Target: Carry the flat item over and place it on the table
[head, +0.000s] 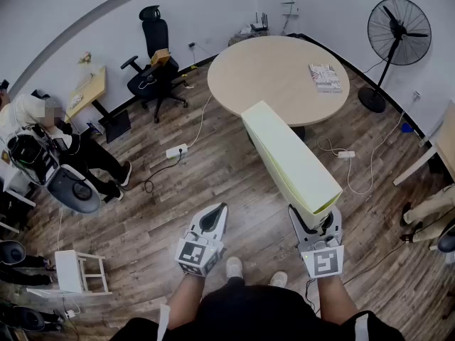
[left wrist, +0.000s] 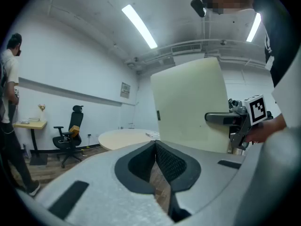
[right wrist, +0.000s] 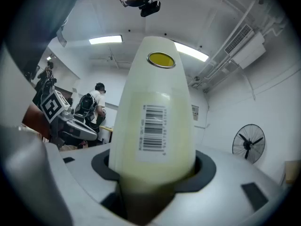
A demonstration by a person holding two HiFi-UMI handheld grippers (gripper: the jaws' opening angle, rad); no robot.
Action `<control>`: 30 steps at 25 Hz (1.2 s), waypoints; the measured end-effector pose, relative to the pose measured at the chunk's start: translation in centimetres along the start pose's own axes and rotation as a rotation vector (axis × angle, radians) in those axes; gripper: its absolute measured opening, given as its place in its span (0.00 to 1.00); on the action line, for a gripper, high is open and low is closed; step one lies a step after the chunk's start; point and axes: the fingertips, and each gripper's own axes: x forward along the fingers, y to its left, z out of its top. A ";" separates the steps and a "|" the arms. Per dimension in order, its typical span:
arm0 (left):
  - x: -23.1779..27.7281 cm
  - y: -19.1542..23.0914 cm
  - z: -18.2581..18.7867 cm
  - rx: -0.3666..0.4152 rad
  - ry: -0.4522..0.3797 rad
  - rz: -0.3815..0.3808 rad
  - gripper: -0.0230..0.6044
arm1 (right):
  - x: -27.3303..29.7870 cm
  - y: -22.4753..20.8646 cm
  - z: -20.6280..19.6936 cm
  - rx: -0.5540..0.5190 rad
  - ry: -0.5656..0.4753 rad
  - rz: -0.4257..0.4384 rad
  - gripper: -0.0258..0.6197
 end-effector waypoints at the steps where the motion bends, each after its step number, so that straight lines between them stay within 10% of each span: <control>1: -0.5 0.0 -0.1 -0.020 0.003 0.003 0.05 | -0.5 0.3 -0.1 -0.006 0.013 0.002 0.47; 18: -2.7 6.3 -0.2 -0.154 -0.021 -0.003 0.05 | 1.3 3.9 -0.4 0.085 0.089 -0.060 0.49; 30: -2.3 15.7 0.3 -0.063 0.012 -0.005 0.05 | 9.7 6.0 -0.6 0.117 0.105 -0.141 0.49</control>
